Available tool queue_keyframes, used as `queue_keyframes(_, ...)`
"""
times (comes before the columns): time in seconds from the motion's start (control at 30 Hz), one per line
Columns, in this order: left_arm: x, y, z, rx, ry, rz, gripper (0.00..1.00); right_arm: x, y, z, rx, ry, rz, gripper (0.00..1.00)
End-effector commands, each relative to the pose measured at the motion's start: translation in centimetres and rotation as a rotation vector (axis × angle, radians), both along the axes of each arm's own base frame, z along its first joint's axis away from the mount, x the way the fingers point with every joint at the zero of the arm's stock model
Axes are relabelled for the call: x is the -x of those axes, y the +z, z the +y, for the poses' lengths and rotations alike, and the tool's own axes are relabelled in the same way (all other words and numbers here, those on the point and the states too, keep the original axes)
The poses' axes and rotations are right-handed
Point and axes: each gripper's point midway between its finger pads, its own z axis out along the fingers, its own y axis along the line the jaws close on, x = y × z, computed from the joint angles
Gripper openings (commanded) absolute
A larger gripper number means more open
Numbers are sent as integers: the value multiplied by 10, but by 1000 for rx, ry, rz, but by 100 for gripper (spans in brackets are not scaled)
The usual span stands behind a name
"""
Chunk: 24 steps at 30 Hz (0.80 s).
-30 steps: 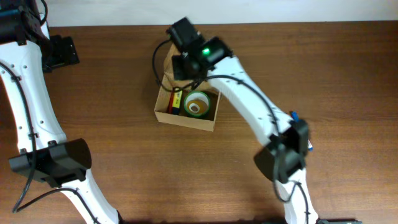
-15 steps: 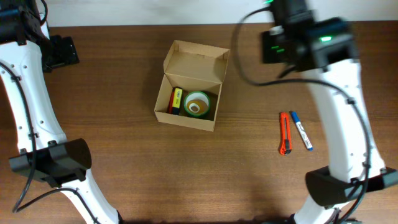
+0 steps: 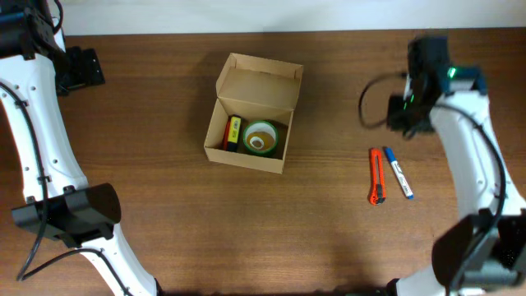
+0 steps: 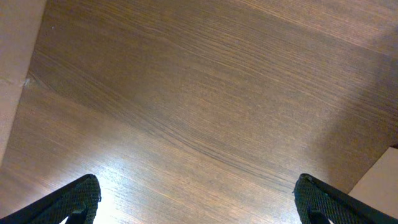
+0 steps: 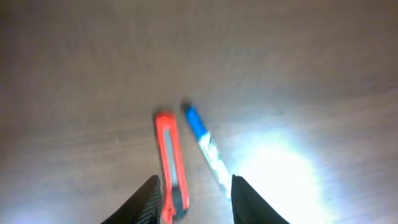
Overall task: Pack container
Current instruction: 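Lift the right gripper out and move it over the orange box cutter, then lower the right gripper onto the orange box cutter and grasp it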
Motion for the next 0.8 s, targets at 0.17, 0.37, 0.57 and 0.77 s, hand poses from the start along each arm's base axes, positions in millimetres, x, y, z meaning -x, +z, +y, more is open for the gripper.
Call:
queue_keyframes(0.17,2,11,0,-5,-8,-30,99,56,-68,20,-111,36,113,38)
queue_keyframes(0.37,2,11,0,-5,-8,-30,99,70,-102,28,-155,40,170,40)
queue_keyframes(0.57,2,11,0,-4,-7,-30,99,70,-126,28,-161,36,220,41)
queue_keyframes(0.77,2,11,0,-4,-7,-30,99,69,-142,28,-161,34,255,57)
